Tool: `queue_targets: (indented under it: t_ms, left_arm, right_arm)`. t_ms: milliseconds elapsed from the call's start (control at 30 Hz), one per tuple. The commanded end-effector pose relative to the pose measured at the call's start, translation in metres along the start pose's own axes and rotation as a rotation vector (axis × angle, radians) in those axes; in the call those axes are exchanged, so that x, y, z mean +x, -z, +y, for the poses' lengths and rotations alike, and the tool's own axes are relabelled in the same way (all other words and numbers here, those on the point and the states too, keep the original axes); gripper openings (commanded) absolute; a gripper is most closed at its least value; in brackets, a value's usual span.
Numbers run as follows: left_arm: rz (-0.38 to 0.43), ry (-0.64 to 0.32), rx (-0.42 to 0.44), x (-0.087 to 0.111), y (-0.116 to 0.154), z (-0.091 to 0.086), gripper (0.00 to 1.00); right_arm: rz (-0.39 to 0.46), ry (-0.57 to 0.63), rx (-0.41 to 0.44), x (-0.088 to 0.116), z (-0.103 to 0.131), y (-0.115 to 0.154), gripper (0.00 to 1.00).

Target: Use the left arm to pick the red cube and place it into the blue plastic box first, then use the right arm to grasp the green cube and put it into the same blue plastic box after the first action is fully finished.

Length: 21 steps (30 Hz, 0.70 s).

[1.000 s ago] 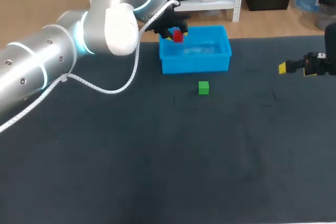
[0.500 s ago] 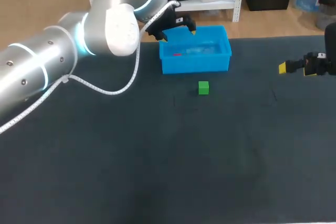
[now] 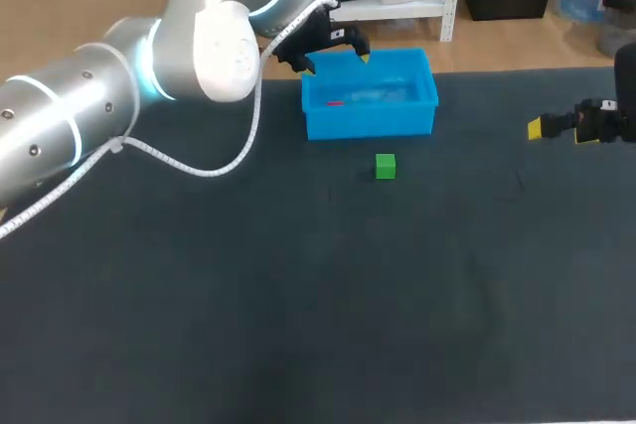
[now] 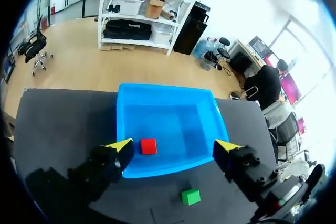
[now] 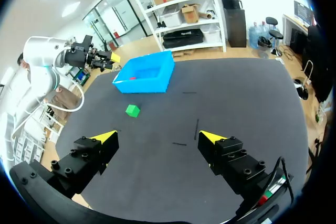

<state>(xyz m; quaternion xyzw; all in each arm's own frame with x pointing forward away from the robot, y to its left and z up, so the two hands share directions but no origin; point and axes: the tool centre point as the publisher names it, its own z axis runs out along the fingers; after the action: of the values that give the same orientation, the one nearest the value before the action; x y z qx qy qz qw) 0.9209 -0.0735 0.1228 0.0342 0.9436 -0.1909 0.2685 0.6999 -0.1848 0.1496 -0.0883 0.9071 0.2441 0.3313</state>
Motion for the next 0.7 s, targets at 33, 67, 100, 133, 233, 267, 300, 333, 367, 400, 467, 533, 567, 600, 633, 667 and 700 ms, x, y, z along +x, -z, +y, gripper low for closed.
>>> queue_targets:
  t_ms: [33, 67, 100, 133, 233, 267, 300, 333, 367, 400, 467, 533, 567, 600, 633, 667, 700]
  left_arm:
    - [-0.016, 0.000, 0.009, 0.008, 0.014, 0.004, 1.00]
    - [-0.019, 0.000, 0.010, 0.008, 0.016, 0.004, 1.00]
    - [-0.021, 0.001, 0.012, 0.009, 0.018, 0.005, 1.00]
    - [-0.023, 0.002, 0.013, 0.009, 0.020, 0.006, 1.00]
    - [-0.029, 0.003, 0.019, 0.012, 0.028, 0.007, 1.00]
    - [-0.031, 0.003, 0.022, 0.012, 0.030, 0.007, 1.00]
    - [-0.032, 0.003, 0.024, 0.014, 0.033, 0.007, 1.00]
    - [-0.034, 0.002, 0.027, 0.015, 0.036, 0.008, 1.00]
    - [-0.035, 0.001, 0.029, 0.016, 0.038, 0.008, 1.00]
    - [-0.037, -0.002, 0.032, 0.017, 0.041, 0.008, 1.00]
    - [-0.038, -0.004, 0.033, 0.019, 0.044, 0.008, 1.00]
    - [-0.038, -0.007, 0.034, 0.022, 0.048, 0.010, 1.00]
    - [-0.039, -0.009, 0.034, 0.023, 0.050, 0.011, 1.00]
    - [-0.039, -0.010, 0.034, 0.024, 0.052, 0.012, 1.00]
    - [-0.039, -0.010, 0.034, 0.024, 0.053, 0.013, 1.00]
    - [-0.040, -0.011, 0.033, 0.025, 0.055, 0.013, 1.00]
    - [-0.041, -0.012, 0.033, 0.026, 0.057, 0.015, 1.00]
  right_arm:
    - [0.001, 0.000, 0.002, 0.000, 0.000, 0.000, 1.00]
    - [0.001, 0.000, 0.002, 0.000, 0.000, 0.000, 1.00]
    - [0.001, 0.000, 0.002, 0.000, 0.000, 0.000, 1.00]
    - [0.001, 0.000, 0.002, 0.000, 0.000, 0.000, 1.00]
    - [0.001, 0.000, 0.002, 0.000, 0.000, 0.000, 1.00]
    - [0.001, 0.000, 0.002, 0.000, 0.000, 0.000, 1.00]
    - [0.001, 0.000, 0.002, 0.000, 0.000, 0.000, 1.00]
    - [0.001, 0.000, 0.002, 0.000, 0.000, 0.000, 1.00]
    - [0.001, 0.000, 0.002, 0.000, 0.000, 0.000, 1.00]
    - [0.001, 0.000, 0.002, 0.000, 0.000, 0.000, 1.00]
    - [0.001, 0.000, 0.002, 0.000, 0.000, 0.000, 1.00]
    - [0.001, 0.000, 0.002, 0.000, 0.000, 0.000, 1.00]
    - [0.001, 0.000, 0.002, 0.000, 0.000, 0.000, 1.00]
    - [0.001, 0.000, 0.002, 0.000, 0.000, 0.000, 1.00]
    - [0.001, 0.000, 0.002, 0.000, 0.000, 0.000, 1.00]
    - [0.001, 0.000, 0.002, 0.000, 0.000, 0.000, 1.00]
    - [0.001, 0.000, 0.002, 0.000, 0.000, 0.000, 1.00]
